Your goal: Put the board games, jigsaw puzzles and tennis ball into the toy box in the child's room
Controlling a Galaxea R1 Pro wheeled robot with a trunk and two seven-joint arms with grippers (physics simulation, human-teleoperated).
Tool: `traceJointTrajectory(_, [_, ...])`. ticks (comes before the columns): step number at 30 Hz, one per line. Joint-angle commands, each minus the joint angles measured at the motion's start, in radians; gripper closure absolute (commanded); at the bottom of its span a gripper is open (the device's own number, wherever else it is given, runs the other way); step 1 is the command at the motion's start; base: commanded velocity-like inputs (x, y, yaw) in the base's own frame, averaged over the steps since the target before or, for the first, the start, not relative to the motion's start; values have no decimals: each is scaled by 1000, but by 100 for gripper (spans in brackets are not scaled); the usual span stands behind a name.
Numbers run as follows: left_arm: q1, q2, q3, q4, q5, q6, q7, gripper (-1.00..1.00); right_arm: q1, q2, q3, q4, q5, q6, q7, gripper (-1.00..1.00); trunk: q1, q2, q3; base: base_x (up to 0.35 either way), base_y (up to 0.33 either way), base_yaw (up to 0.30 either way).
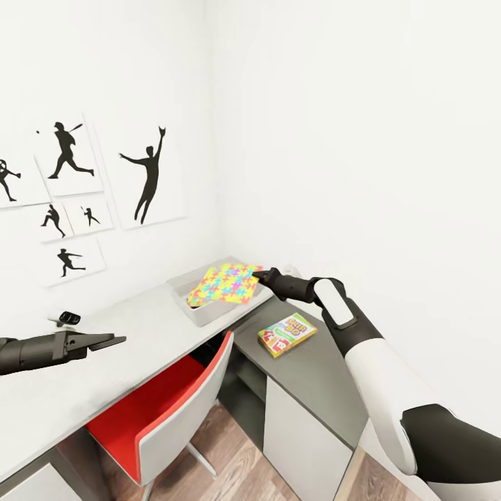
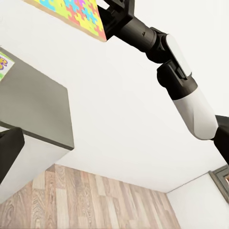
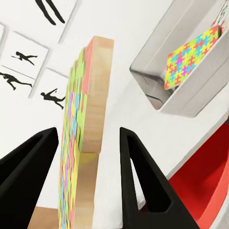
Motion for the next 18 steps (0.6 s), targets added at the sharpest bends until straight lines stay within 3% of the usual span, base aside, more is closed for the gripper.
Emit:
traceJointTrajectory(1, [-1, 0, 0, 0, 0, 11, -4, -100, -1, 0, -1, -1, 5, 3, 3, 100, 1, -2, -2, 20, 0, 0])
traceJointTrajectory(8, [-1, 0, 1, 0, 0, 12, -4, -100, -1, 6, -2, -4, 7, 1, 3, 100, 1, -2, -3, 101, -11, 53])
traceJointTrajectory(18, [-1, 0, 1, 0, 1, 12, -4, -100, -1, 9, -2, -6, 7, 0, 3, 100, 1, -2, -3, 234, -76, 257])
